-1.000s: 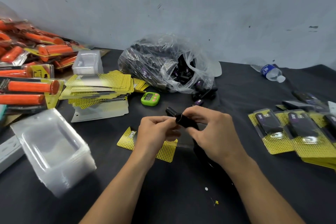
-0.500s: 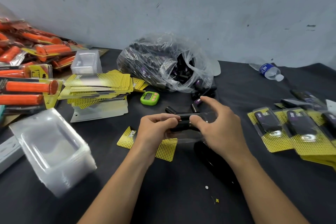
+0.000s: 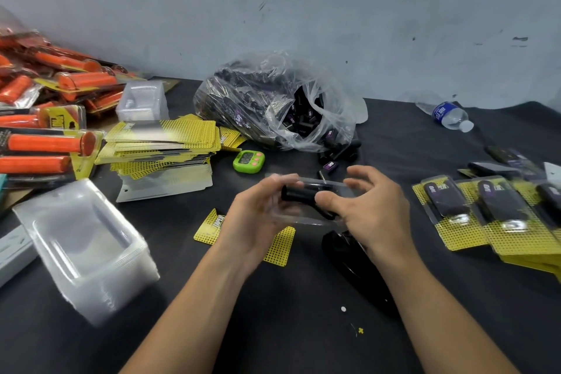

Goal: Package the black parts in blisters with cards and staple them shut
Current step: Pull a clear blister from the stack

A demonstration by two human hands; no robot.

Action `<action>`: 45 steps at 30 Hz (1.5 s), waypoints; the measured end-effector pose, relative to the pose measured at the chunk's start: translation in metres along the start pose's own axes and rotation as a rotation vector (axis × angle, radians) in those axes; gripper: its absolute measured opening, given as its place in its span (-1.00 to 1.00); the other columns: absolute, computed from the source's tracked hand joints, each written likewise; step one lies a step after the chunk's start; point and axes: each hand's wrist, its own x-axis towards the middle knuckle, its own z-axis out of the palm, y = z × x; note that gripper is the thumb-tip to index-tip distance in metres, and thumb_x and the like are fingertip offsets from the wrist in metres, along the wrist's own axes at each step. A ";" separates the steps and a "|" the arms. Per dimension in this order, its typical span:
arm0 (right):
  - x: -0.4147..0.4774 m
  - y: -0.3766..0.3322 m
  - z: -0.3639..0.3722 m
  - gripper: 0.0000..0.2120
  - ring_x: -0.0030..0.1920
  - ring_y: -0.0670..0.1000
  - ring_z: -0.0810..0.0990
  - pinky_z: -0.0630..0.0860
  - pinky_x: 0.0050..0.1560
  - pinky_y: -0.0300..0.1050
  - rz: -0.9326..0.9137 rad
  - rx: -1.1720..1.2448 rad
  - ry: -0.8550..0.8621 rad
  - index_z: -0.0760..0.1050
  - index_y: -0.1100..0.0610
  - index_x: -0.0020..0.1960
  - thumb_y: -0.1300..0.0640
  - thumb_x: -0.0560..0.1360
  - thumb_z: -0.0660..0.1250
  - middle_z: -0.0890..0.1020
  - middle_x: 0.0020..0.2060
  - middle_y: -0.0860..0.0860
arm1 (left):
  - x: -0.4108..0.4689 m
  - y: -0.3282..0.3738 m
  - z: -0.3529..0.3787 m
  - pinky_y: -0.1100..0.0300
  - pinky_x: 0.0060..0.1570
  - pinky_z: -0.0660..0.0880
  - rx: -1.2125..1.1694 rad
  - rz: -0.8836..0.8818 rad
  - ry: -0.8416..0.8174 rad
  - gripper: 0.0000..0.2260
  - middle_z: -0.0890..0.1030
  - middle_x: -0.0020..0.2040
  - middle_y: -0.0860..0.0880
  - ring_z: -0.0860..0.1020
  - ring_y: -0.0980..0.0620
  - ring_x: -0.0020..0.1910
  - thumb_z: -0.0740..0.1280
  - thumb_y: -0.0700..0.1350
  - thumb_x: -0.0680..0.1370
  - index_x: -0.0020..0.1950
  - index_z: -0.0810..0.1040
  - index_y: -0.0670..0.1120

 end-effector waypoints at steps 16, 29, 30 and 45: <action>-0.015 -0.008 0.015 -0.27 -0.03 -0.21 0.61 0.52 -0.06 -0.23 -0.013 0.092 0.010 0.38 -0.22 0.39 -0.25 0.29 0.57 0.63 -0.02 -0.18 | 0.003 -0.012 0.006 -0.08 0.15 0.62 -0.035 0.071 -0.214 -0.37 0.56 0.27 -0.26 0.60 -0.21 0.23 0.32 -0.49 0.38 0.45 0.35 -0.25; -0.010 -0.012 0.004 -0.24 -0.16 0.02 0.71 0.71 -0.14 0.04 0.126 0.410 -0.288 0.45 -0.10 0.40 0.27 0.31 0.65 0.69 -0.04 0.06 | 0.004 -0.008 -0.006 -0.10 0.13 0.64 -0.160 0.078 -0.274 -0.52 0.64 0.21 -0.15 0.64 -0.13 0.22 0.25 -0.54 0.40 0.21 0.53 -0.13; -0.010 -0.013 0.004 -0.26 -0.19 0.00 0.70 0.66 -0.19 -0.07 0.126 0.413 -0.289 0.46 -0.13 0.37 0.20 0.28 0.66 0.71 -0.04 0.02 | 0.005 -0.007 -0.006 -0.09 0.15 0.63 -0.162 0.079 -0.278 -0.52 0.64 0.21 -0.15 0.63 -0.12 0.23 0.26 -0.54 0.40 0.21 0.52 -0.13; -0.024 -0.021 0.010 -0.91 0.22 -0.10 0.48 0.34 0.32 -0.29 -0.629 -0.183 0.056 0.71 -0.06 -0.11 0.00 0.39 0.49 0.65 0.10 -0.17 | 0.009 -0.006 -0.006 0.03 0.05 0.63 -0.150 0.118 -0.246 -0.48 0.65 0.17 -0.11 0.62 -0.09 0.18 0.29 -0.56 0.33 0.15 0.57 -0.09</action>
